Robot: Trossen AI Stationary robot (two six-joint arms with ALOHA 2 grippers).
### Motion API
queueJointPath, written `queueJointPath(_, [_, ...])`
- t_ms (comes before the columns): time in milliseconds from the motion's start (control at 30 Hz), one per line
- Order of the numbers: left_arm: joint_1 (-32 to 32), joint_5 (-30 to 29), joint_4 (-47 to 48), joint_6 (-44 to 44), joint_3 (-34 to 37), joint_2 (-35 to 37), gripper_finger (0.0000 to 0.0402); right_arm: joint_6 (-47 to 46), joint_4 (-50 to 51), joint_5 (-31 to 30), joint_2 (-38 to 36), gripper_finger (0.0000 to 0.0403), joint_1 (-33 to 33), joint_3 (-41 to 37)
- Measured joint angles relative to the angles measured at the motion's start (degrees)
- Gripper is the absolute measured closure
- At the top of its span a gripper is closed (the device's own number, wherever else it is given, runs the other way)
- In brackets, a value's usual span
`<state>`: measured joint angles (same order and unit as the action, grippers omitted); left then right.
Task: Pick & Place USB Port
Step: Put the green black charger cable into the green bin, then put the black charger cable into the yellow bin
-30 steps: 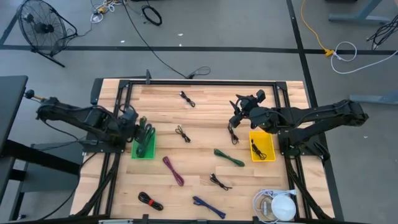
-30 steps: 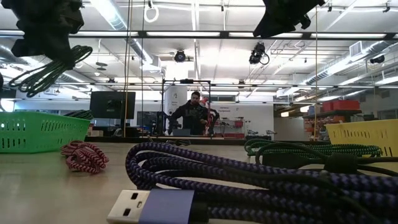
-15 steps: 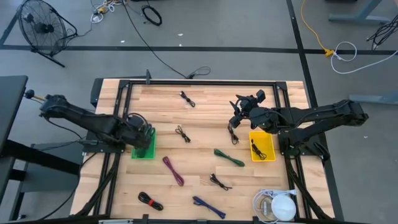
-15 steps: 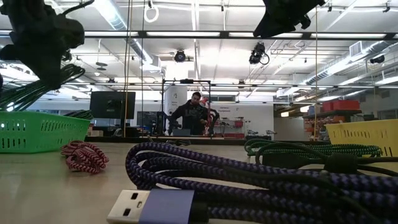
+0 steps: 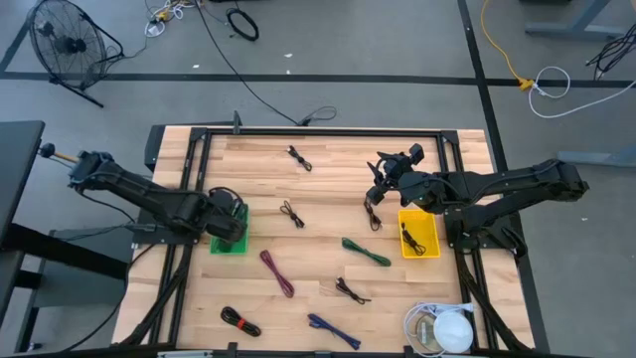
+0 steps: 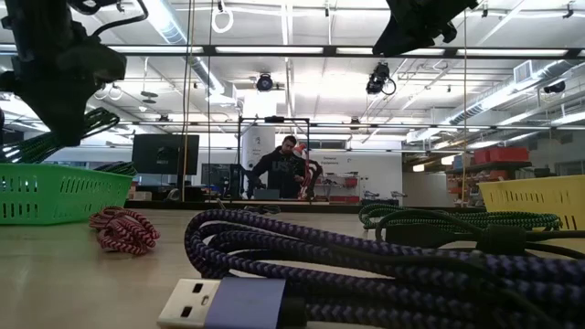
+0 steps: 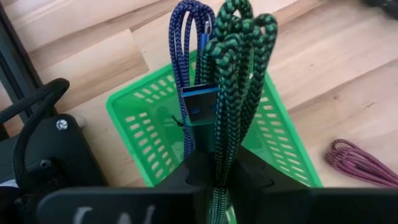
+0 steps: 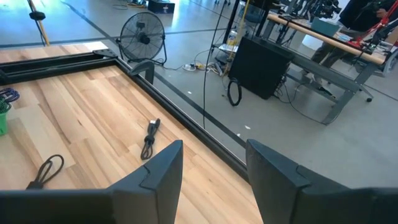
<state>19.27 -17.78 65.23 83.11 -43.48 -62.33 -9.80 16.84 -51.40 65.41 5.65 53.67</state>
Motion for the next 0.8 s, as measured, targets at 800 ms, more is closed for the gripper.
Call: queueJointPath(800, [-0.84,-25.81,0.09,-23.65,-3.83,2.13,0.0249,-1.62,-1.37,10.11,3.04,0.0227,-0.65,-0.02])
